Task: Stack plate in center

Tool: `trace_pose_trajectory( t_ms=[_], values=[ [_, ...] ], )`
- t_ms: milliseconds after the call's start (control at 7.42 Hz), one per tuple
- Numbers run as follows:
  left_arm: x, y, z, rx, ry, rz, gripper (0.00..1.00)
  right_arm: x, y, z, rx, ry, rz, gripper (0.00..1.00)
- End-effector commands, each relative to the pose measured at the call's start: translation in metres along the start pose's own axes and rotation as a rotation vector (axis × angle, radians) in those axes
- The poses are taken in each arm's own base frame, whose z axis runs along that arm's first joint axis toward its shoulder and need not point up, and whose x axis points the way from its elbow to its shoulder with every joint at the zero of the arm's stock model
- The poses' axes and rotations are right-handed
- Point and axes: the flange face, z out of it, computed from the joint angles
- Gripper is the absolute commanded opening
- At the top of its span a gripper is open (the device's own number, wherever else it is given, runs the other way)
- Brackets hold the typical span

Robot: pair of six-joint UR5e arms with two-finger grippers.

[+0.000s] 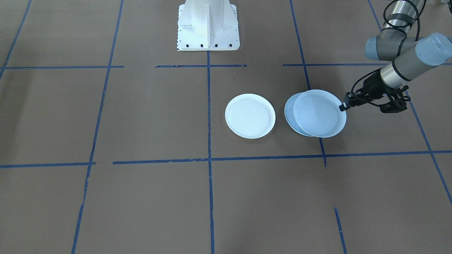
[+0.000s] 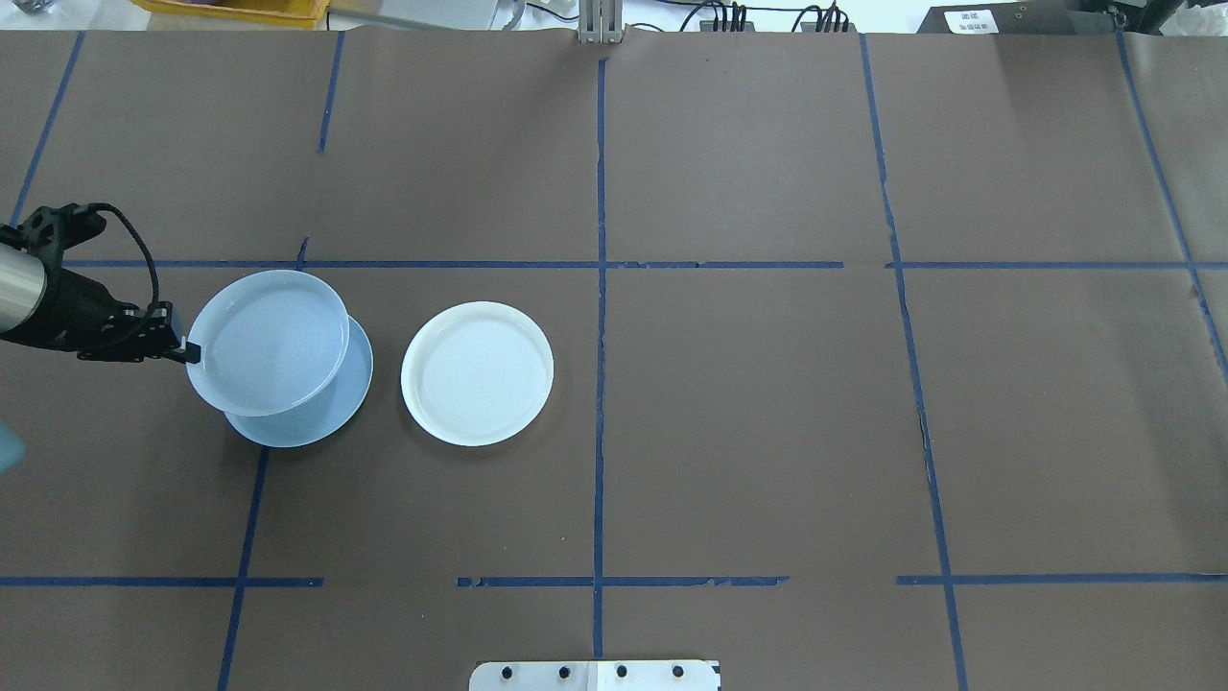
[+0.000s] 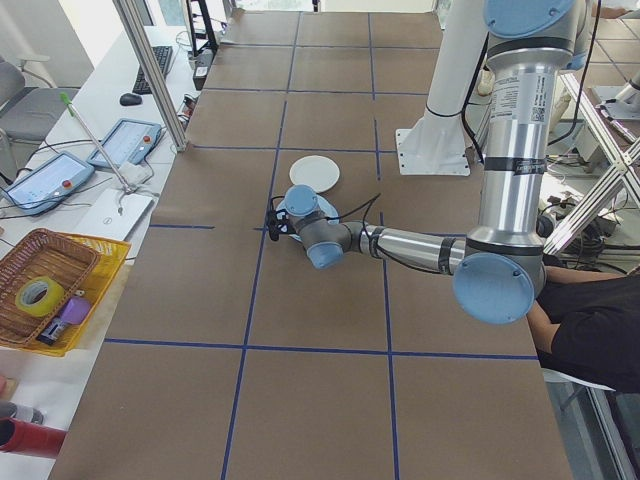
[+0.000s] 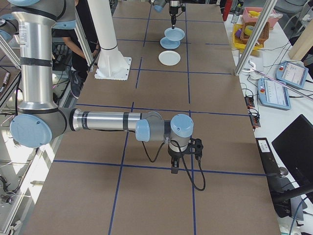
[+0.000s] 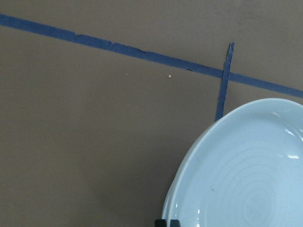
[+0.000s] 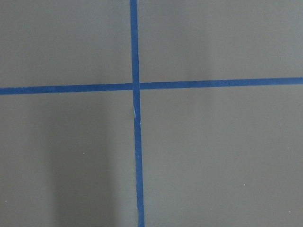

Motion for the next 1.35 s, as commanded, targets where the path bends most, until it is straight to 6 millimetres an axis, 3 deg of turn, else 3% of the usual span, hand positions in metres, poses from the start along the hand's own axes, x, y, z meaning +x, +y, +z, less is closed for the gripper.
trace_pose_trajectory(
  t_ms=[0,135,404,809,1078,1213],
  values=[
    [0.002,0.007,0.011,-0.008,0.007,0.007,0.73,0.000,0.000,0.000,0.000,0.000,0.000,1.00],
    [0.008,0.009,0.008,-0.009,0.015,0.015,1.00,0.000,0.000,0.000,0.000,0.001,0.000,1.00],
    [0.030,0.017,-0.010,-0.003,0.048,0.042,1.00,0.000,0.000,0.000,0.000,0.000,0.000,1.00],
    [0.095,0.042,-0.044,-0.050,0.038,0.024,1.00,0.000,0.000,0.000,0.000,0.000,0.000,1.00],
    [0.147,0.069,-0.029,-0.011,-0.031,0.041,1.00,0.000,0.000,0.000,0.000,0.000,-0.002,1.00],
    [0.186,0.067,-0.009,0.016,-0.079,0.043,1.00,0.000,0.000,0.000,0.001,0.000,0.001,1.00]
  ],
)
